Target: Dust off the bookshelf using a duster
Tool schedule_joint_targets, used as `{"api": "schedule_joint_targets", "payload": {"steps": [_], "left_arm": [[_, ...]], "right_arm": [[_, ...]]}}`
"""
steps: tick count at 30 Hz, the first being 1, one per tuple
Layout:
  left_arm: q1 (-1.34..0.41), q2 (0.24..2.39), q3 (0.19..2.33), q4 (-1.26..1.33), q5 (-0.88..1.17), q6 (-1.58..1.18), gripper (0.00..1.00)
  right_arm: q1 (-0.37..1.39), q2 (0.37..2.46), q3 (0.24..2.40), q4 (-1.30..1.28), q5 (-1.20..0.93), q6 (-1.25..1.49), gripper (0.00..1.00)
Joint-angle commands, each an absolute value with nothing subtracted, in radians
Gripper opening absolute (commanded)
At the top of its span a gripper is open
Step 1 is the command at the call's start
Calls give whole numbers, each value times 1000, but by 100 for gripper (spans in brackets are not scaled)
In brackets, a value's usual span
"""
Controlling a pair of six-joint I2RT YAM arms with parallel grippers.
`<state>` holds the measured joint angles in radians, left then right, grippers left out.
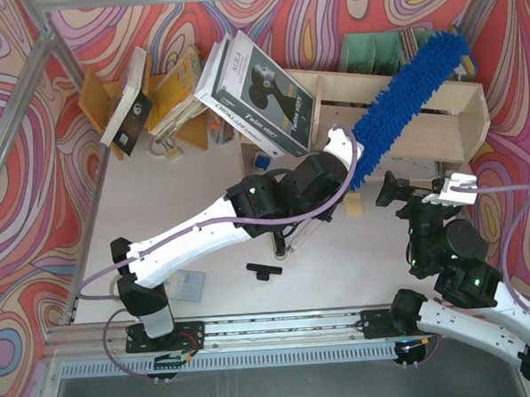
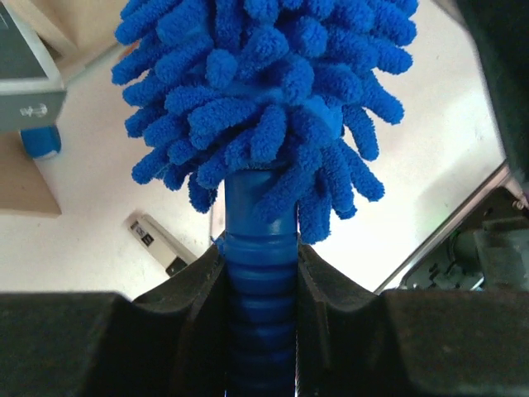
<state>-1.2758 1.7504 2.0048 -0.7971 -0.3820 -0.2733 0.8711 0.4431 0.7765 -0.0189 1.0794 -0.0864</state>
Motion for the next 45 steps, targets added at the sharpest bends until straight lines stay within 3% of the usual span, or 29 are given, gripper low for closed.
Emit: {"api": "schedule_joint_targets", "payload": {"steps": [1,19,36,45], "left_arm": [[-1270,1820,2124,-796,-352,-226,0],[-1256,2024,2384,-915,-167,-193,0],[-1309,1665,1819,-492,-128,-169,0],[-1290,1681,1895,-529,-311,-172,0]], "right_arm": [[871,422,772,2,1083,-88,99],[871,390,773,-5,1078,-70,99],[871,403,773,-2,1089,-74,99],[870,406,772,0,1090,-75,99]]}}
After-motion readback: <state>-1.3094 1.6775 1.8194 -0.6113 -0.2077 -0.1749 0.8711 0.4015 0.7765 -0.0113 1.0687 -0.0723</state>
